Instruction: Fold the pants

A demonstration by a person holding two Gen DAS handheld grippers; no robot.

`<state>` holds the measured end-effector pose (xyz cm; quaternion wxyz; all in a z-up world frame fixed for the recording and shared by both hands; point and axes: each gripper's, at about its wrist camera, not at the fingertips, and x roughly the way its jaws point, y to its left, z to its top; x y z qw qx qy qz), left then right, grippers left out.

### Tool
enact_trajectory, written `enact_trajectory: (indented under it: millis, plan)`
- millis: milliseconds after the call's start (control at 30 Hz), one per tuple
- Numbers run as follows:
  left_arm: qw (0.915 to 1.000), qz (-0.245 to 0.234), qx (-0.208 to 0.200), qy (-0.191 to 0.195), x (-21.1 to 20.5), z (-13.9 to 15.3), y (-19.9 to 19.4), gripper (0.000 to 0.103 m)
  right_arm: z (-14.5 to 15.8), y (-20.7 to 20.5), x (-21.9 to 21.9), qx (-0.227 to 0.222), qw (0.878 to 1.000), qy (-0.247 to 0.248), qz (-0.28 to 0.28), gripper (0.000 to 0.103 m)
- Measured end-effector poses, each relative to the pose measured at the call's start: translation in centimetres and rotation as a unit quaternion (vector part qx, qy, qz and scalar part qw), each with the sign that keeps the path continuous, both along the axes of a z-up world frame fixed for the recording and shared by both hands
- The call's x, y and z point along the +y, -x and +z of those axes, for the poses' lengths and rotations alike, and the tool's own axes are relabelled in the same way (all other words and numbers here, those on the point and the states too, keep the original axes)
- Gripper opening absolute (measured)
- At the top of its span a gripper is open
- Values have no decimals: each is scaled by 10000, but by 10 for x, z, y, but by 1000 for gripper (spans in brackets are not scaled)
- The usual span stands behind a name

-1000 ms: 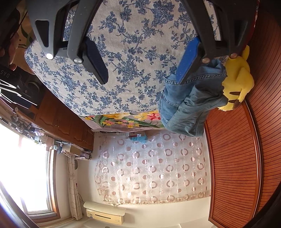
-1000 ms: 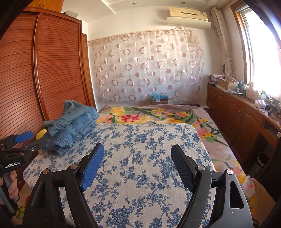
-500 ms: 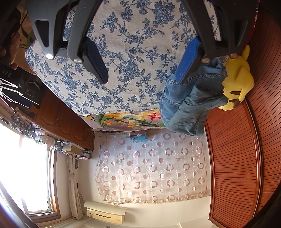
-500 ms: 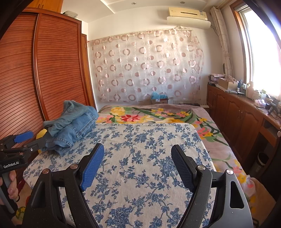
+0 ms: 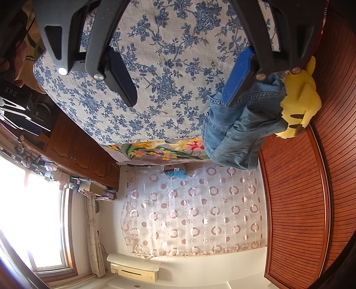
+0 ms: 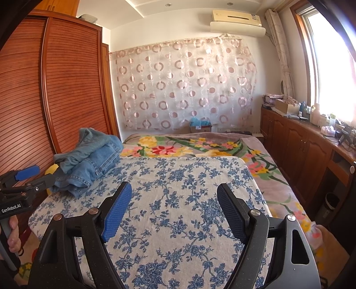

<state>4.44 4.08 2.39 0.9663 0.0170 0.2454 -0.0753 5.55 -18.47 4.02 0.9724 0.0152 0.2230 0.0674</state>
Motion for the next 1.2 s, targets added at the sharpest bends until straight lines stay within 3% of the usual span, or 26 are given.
enact_trajectory:
  millis: [1200]
  plan:
    - [10000, -8, -54, -10, -1, 8, 5, 79, -1, 2, -2, -16, 10000, 2, 0, 81]
